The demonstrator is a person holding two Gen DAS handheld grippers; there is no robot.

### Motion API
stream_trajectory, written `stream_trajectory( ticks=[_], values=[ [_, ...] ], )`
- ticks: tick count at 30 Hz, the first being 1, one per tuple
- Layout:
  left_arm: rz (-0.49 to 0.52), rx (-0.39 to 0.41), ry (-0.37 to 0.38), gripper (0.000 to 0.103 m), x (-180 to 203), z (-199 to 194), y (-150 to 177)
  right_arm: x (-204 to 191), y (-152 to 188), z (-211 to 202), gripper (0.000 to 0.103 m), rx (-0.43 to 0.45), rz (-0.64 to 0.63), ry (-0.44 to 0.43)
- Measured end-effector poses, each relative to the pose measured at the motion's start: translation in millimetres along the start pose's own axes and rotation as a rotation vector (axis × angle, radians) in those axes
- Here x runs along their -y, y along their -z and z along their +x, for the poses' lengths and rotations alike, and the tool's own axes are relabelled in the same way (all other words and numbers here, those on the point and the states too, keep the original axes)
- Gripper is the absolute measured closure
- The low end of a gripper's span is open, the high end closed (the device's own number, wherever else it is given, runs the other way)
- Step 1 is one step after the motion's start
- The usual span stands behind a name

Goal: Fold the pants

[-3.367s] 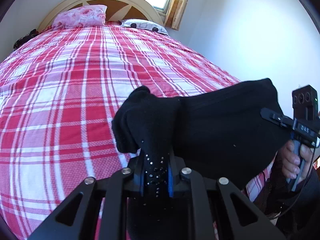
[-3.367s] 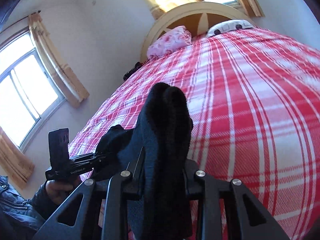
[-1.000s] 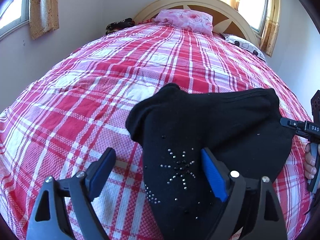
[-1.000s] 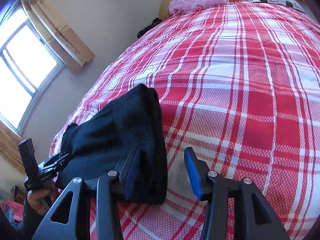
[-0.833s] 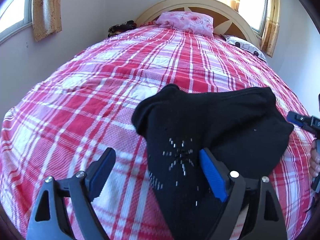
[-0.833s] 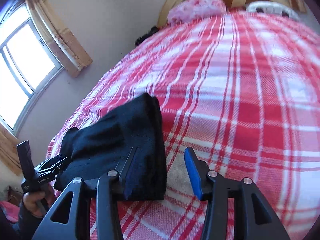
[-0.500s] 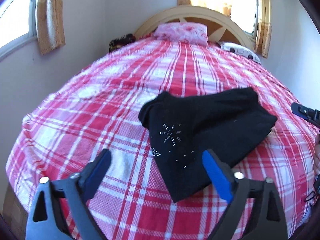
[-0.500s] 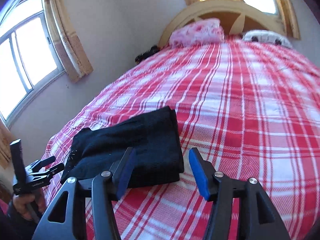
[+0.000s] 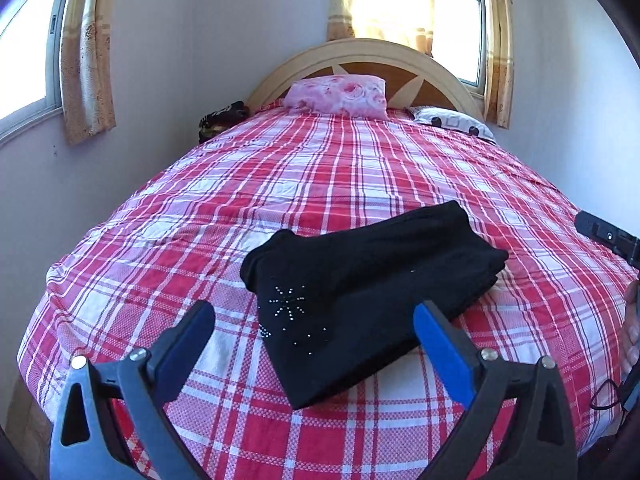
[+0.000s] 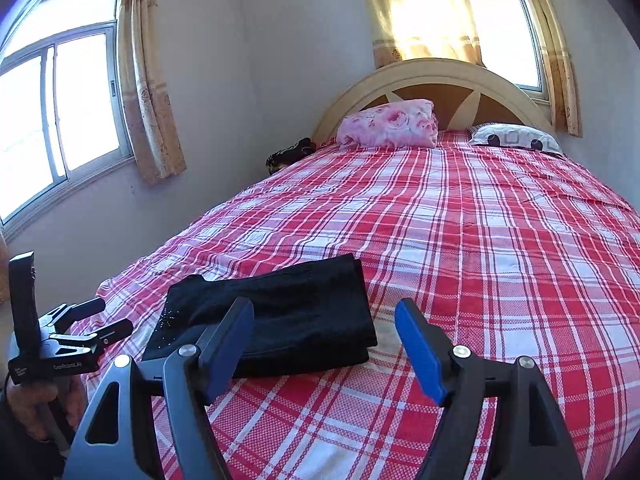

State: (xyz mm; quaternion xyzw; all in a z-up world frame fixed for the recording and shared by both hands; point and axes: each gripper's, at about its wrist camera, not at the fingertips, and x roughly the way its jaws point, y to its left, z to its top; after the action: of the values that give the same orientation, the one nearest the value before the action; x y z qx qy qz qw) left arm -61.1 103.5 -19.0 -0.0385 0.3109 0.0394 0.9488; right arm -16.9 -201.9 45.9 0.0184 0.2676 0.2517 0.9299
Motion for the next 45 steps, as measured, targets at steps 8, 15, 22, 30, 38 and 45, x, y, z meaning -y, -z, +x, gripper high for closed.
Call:
stream_trajectory(
  ticks=[8,15,22,30,38,45],
  values=[
    [0.001,0.013,0.005,0.001,4.1,-5.9,1.2,-5.7,1.7,-6.6,0.028,0.012,-0.003,0.000],
    [0.009,0.005,0.007,0.001,7.4,-5.3,2.2,-3.2,3.7,-5.9,0.028,0.006,0.006,0.004],
    [0.012,0.005,0.005,0.001,8.4,-4.6,3.1,-2.8,5.8,-5.3,0.028,0.003,0.010,0.002],
    [0.023,0.006,-0.007,0.000,9.7,-4.8,1.8,-7.7,7.6,-4.3,0.028,-0.003,0.002,-0.007],
    [0.025,0.023,-0.017,0.000,9.8,-8.9,-1.4,-9.1,5.0,-9.9,0.028,0.019,0.003,-0.012],
    [0.002,0.042,-0.008,0.000,7.2,-14.2,-5.6,-10.0,3.8,-10.8,0.028,0.023,-0.002,-0.015]
  ],
)
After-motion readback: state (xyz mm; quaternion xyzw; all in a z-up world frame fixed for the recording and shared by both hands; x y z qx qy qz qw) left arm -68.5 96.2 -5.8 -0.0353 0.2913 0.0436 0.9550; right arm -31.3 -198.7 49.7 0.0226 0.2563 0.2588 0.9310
